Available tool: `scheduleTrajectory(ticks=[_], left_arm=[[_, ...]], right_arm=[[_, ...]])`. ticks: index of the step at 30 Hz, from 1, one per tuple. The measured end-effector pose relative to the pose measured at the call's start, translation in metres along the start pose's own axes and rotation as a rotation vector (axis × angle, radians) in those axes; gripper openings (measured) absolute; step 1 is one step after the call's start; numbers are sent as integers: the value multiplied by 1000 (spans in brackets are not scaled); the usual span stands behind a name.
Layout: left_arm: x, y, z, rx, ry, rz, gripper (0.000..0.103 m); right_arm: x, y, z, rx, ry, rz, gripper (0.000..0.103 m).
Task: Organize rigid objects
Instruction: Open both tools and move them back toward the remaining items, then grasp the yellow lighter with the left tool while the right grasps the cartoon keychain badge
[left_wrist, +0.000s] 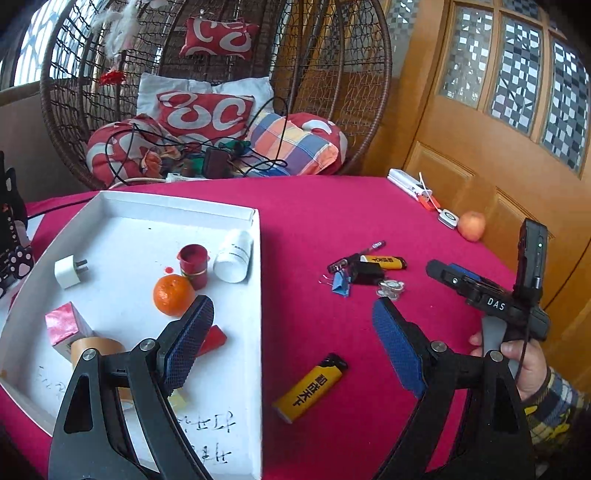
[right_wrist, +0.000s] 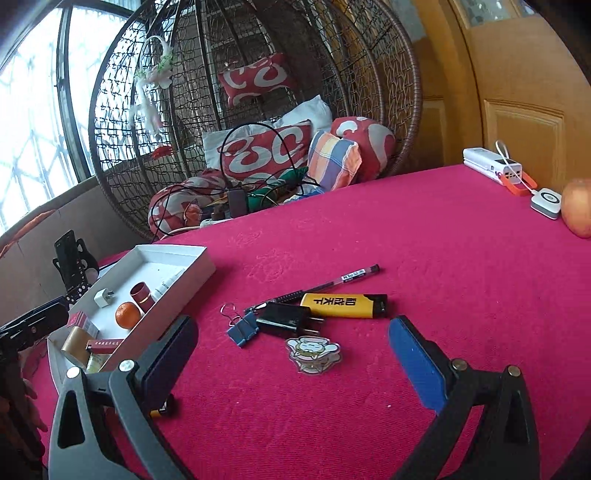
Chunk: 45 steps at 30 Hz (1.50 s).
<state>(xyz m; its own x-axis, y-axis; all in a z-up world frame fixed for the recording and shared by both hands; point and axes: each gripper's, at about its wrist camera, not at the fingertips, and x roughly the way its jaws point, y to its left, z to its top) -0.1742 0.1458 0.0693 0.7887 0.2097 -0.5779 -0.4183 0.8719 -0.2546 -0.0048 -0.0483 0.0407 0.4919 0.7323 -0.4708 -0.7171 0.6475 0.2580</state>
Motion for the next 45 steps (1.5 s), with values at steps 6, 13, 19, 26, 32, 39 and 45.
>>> scheduleTrajectory(ticks=[6, 13, 19, 26, 32, 39, 45], left_arm=[[37, -51, -20, 151, 216, -173, 88], [68, -70, -32, 224, 290, 19, 88], [81, -66, -47, 267, 377, 63, 88], [72, -83, -61, 231, 423, -99, 88], [62, -91, -62, 281, 378, -71, 88], [34, -88, -66, 413, 333, -83, 88], [43, -89, -85, 486, 398, -71, 88]], right_arm=[[1, -29, -6, 111, 30, 3, 103], [-1, -33, -7, 134, 30, 15, 103], [3, -31, -6, 125, 45, 23, 103], [3, -38, -7, 158, 45, 17, 103], [2, -40, -7, 167, 43, 11, 103], [4, -41, -6, 172, 51, 14, 103], [5, -41, -7, 177, 59, 7, 103]])
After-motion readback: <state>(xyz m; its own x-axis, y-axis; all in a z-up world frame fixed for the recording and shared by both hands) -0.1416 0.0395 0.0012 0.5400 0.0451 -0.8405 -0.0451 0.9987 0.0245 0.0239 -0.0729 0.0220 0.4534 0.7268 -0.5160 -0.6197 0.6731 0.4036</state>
